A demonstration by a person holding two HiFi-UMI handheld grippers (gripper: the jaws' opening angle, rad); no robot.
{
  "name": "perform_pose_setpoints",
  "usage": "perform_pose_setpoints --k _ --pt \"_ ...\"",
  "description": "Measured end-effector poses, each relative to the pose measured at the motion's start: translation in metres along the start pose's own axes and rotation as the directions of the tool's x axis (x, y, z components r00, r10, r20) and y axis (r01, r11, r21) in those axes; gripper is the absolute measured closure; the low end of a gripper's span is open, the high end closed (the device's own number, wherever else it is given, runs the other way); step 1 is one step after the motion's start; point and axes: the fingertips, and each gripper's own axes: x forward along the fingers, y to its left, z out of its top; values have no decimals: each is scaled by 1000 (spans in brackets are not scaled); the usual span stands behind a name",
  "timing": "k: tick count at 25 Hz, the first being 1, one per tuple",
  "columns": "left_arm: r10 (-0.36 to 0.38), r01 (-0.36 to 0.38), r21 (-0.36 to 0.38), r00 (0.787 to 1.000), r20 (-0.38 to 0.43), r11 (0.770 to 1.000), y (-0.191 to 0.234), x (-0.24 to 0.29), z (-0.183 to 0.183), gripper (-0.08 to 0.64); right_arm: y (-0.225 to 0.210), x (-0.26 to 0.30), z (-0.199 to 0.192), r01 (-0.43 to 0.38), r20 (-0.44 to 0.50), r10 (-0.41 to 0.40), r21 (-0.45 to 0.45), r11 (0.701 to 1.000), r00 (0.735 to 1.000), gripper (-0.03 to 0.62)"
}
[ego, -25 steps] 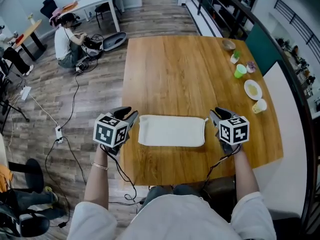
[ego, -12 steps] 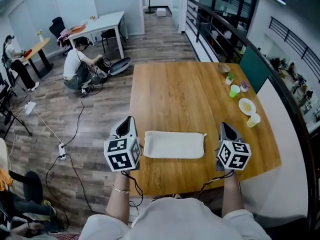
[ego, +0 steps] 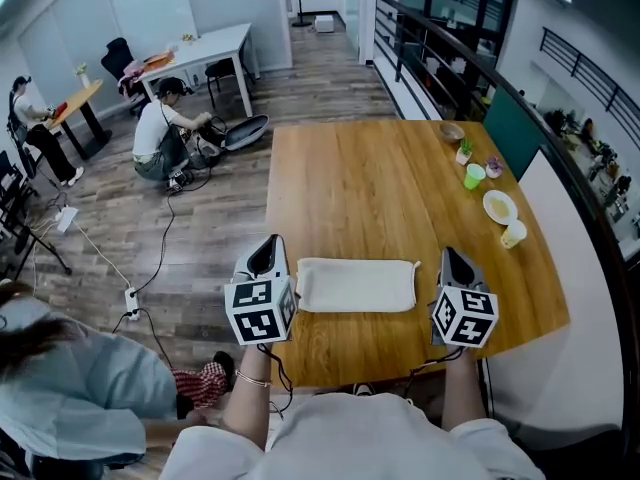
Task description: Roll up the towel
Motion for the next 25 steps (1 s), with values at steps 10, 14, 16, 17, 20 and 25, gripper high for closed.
perform_pose_setpoints --k 10,14,16,17,20,25 --pt "-11 11 21 1000 3 1000 -13 3 0 557 -12 -9 17 26 13 -25 -26 999 1000 594" --pt "-5 5 12 1000 19 1000 -16 2 1 557 -19 -11 14 33 9 -33 -43 999 999 594" --pt "-3 2 15 1000 19 1000 -17 0 0 557 -21 -14 11 35 5 -35 -39 999 999 594" --pt "-4 3 16 1000 15 1000 -17 -1 -1 557 -22 -15 10 35 4 -35 -37 999 999 594" --pt "-4 4 14 1000 14 1000 -19 -1 -1 557 -24 -18 10 34 3 -34 -39 999 999 594" --pt "-5 5 19 1000 7 1000 -22 0 -4 557 -26 -17 9 32 -3 -32 -43 999 999 594"
